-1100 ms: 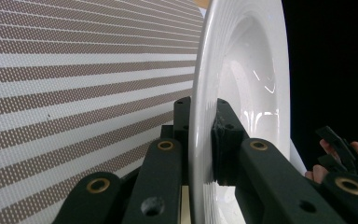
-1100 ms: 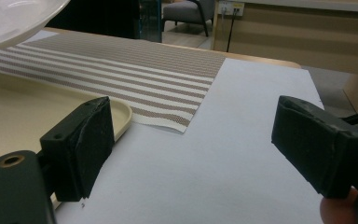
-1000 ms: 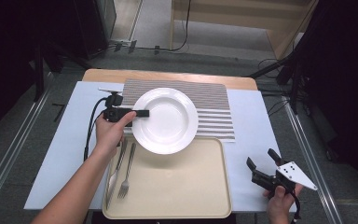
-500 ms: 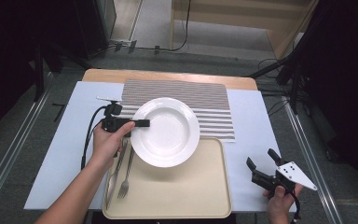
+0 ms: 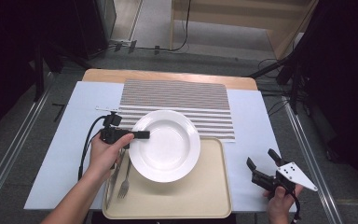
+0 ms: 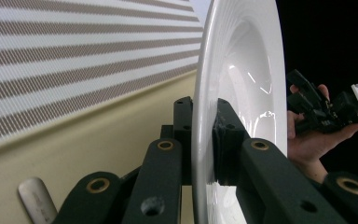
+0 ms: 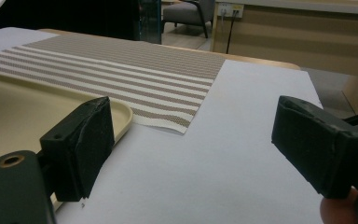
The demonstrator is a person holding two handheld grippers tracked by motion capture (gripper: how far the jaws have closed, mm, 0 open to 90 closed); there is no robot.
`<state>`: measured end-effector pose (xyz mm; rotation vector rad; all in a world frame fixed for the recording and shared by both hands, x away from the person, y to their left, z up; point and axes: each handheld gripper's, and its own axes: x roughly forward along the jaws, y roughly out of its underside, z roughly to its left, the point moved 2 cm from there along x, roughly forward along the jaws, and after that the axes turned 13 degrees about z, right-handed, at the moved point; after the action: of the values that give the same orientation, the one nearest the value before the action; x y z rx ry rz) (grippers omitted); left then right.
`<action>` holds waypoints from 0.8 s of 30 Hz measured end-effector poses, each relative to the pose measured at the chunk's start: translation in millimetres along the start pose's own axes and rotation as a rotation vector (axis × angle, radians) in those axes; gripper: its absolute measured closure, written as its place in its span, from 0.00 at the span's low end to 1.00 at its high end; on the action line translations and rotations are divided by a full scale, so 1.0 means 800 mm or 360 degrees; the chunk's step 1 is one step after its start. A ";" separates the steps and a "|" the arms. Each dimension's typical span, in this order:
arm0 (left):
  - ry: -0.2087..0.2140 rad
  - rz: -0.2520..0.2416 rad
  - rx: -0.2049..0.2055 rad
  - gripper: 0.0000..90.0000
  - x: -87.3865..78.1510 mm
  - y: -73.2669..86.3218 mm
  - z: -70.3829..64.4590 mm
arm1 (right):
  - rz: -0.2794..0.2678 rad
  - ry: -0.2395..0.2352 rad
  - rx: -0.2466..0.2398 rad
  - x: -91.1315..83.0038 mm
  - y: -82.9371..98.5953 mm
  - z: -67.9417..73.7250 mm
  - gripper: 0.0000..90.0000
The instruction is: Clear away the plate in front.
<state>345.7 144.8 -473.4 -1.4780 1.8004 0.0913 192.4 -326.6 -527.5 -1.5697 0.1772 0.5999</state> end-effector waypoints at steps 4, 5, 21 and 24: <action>0.0007 0.0028 -0.0005 0.90 0.008 0.012 0.002 | 0.0000 0.0003 0.0003 0.000 0.000 0.000 0.15; 0.0006 0.0036 -0.0004 0.90 0.009 0.014 0.002 | 0.0001 0.0005 0.0002 0.000 0.000 0.000 0.15; 0.0057 0.0156 0.0002 0.89 0.027 0.039 -0.001 | 0.0003 0.0008 0.0007 0.001 0.000 -0.001 0.15; 0.0066 0.0177 -0.0006 0.89 0.032 0.042 -0.001 | 0.0004 0.0008 0.0010 0.001 0.000 -0.001 0.15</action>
<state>315.9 134.9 -501.7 -1.3910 1.9166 0.1208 193.0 -327.3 -528.1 -1.5653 0.1847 0.5973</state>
